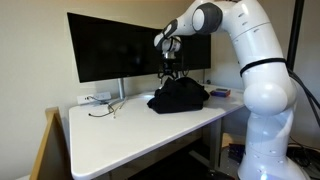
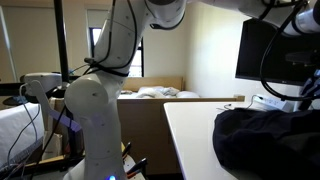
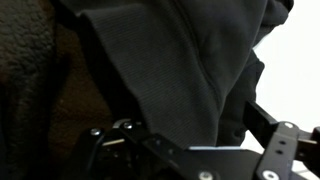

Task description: Unfold the black cloth on the table

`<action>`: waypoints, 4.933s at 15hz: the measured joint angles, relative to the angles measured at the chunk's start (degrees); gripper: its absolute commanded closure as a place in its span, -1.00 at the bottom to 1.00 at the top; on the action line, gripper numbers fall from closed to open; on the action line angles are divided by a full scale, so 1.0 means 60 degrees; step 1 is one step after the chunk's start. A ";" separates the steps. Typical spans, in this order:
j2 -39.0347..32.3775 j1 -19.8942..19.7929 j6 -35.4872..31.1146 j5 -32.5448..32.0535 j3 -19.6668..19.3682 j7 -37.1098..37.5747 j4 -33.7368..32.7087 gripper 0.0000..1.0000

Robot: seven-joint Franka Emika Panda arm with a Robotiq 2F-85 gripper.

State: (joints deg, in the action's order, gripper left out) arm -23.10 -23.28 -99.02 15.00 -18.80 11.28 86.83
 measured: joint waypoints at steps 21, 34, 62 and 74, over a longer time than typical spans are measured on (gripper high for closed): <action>0.0646 -0.0438 0.2080 0.0273 0.0405 -0.3728 0.0593 0.92; 0.5589 -0.0513 0.2729 -0.0077 -0.1338 -0.4044 0.4323 0.94; 0.6927 0.0747 0.2118 -0.2932 0.0414 -0.0004 0.5991 -1.00; 0.7064 0.0256 0.0903 -0.4311 -0.0942 -0.2091 0.5823 -1.00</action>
State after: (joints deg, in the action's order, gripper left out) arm 19.28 -21.75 -93.60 -10.87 -24.46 -1.27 121.77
